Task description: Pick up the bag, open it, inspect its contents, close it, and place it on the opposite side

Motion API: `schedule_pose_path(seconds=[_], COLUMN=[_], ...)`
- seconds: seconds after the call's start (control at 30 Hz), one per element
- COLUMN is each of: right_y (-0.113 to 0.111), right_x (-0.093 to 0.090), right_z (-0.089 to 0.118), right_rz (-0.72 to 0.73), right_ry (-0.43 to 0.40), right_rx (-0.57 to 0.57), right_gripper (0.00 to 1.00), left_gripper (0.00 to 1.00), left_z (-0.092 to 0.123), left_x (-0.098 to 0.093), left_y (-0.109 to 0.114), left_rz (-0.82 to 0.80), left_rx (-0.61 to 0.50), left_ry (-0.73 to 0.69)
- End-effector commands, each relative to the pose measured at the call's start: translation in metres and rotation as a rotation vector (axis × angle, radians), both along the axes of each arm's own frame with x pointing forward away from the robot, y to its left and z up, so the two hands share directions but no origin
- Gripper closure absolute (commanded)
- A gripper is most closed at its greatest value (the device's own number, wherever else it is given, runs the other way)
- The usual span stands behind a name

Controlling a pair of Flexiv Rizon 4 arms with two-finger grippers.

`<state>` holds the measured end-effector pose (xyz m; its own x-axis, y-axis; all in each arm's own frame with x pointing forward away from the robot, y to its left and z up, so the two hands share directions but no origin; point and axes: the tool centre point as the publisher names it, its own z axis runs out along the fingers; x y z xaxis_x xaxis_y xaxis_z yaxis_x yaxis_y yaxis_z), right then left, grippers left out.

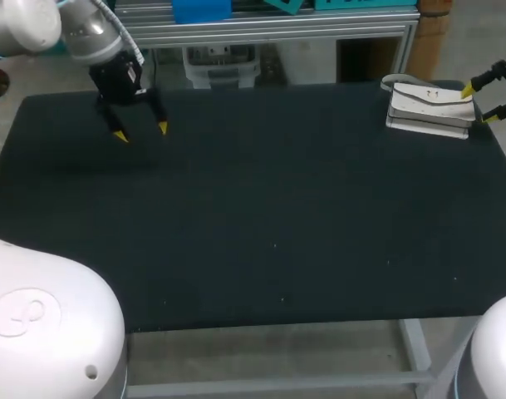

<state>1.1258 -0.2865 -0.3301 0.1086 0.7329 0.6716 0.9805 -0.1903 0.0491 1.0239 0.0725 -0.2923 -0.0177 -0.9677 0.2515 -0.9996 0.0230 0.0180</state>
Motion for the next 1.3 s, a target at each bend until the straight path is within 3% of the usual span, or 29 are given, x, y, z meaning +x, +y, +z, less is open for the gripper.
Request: schedule_pose_path(seconds=[0.03, 0.3, 0.5, 1.0, 1.3], right_y=[0.015, 0.056, 0.074, 0.08, 0.08], right_x=[-0.008, -0.039, -0.057, -0.084, -0.085], right_z=[0.017, 0.043, 0.062, 0.08, 0.081], right_rz=[0.063, 0.061, 0.065, 0.07, 0.08], right_ry=[0.097, 0.078, 0.083, 0.135, 0.143], right_rx=[-0.05, -0.171, -0.269, -0.43, -0.445], right_gripper=[0.0, 0.0, 0.0, 0.0, 0.0], left_gripper=[0.0, 0.0, 0.0, 0.0, 0.0], left_z=[0.01, 0.026, 0.034, 0.049, 0.058], left_x=[-0.01, -0.02, -0.024, -0.022, -0.016], left_y=[0.002, 0.008, 0.014, 0.039, 0.05], left_rz=[-0.017, -0.092, -0.113, 0.048, 0.081], left_rx=[0.023, 0.099, 0.123, 0.164, 0.178], left_ry=[-0.016, -0.038, -0.064, -0.122, -0.125])
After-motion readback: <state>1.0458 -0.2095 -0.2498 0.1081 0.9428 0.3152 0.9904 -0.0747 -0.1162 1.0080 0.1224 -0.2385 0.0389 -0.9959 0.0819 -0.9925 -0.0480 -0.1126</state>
